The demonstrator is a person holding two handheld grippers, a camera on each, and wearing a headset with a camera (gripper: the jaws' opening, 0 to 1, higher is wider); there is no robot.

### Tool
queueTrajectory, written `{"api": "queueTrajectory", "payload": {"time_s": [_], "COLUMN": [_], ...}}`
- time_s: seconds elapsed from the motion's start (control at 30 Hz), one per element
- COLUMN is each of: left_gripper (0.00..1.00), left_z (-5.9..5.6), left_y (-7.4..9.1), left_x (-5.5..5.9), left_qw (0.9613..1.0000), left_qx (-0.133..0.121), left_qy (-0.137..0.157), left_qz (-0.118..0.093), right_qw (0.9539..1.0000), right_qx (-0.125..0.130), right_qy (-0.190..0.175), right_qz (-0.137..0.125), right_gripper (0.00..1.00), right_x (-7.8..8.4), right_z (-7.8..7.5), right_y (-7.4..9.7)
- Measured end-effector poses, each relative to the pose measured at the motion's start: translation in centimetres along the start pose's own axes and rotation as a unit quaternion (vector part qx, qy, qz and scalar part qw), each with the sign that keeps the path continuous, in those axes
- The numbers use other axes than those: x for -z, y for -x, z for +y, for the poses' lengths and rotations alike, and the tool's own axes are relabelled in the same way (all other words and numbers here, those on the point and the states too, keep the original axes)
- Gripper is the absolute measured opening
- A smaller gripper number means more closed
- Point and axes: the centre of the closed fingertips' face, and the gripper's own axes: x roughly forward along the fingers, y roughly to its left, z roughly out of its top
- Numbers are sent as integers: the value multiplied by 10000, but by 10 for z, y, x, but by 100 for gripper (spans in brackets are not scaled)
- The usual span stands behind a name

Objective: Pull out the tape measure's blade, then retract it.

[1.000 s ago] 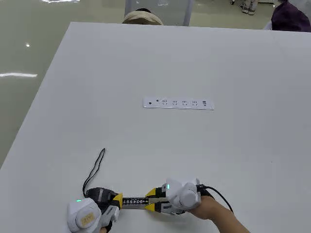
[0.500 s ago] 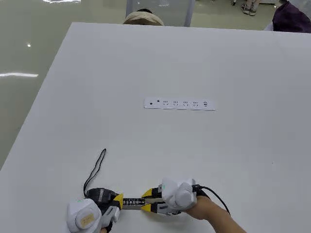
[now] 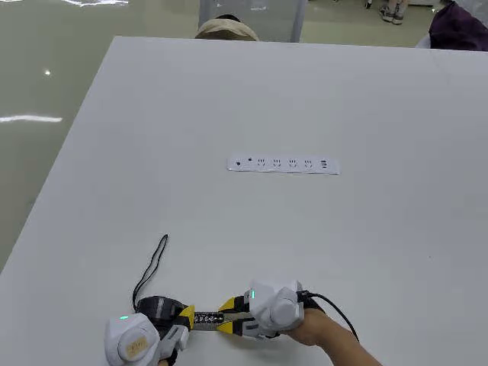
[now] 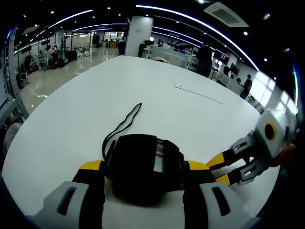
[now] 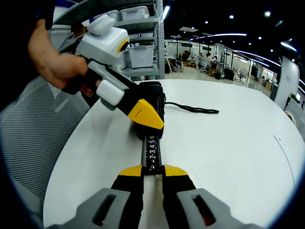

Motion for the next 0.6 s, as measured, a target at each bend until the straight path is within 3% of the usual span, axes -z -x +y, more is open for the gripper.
{"api": "queueTrajectory", "payload": {"time_s": [0.6], "left_gripper": [64], "left_z": [0], "left_y": [-1], "left_x": [1], "left_qw": [10000], "left_qx": [20], "left_qy": [-52], "left_qz": [7], "right_qw": [10000], "right_qx": [-32], "right_qy": [-15], "right_qz": [-9], "right_gripper": [13], "right_x": [-5], "right_z": [2], "right_y": [-10]}}
